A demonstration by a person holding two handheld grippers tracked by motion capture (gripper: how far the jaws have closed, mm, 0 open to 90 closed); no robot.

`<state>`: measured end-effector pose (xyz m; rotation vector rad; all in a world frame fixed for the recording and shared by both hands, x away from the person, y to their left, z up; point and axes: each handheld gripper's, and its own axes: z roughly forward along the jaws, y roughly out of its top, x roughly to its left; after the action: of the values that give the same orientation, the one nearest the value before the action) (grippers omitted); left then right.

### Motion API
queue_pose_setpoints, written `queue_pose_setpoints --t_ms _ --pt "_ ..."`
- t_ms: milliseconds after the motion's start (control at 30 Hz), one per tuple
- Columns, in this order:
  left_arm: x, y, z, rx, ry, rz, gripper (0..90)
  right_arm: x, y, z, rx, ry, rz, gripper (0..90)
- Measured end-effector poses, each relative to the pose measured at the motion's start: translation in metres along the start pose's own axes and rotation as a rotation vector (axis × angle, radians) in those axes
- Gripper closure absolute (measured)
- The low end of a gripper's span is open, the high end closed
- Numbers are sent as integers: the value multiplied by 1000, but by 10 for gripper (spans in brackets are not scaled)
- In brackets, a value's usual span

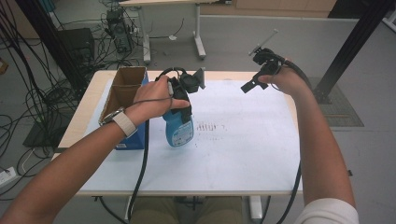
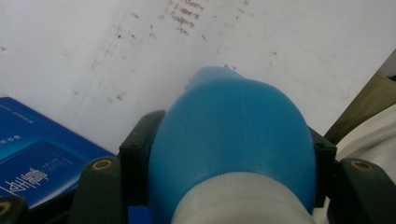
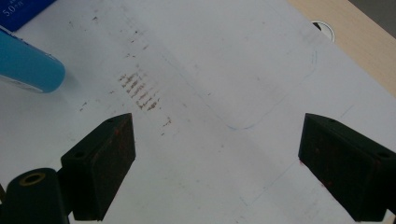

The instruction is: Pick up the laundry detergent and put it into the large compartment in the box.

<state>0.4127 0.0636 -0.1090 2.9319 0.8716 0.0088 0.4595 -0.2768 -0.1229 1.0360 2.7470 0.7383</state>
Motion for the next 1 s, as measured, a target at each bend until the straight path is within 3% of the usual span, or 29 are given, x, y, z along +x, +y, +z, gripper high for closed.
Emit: queue_pose_setpoints --t_ms 567,1000 --pt "-6 2 -17 17 29 -32 381 0 -1 -2 0 -6 6 110" --pt "-2 -12 -40 -3 42 -98 381 1 -2 -4 -5 -17 9 109"
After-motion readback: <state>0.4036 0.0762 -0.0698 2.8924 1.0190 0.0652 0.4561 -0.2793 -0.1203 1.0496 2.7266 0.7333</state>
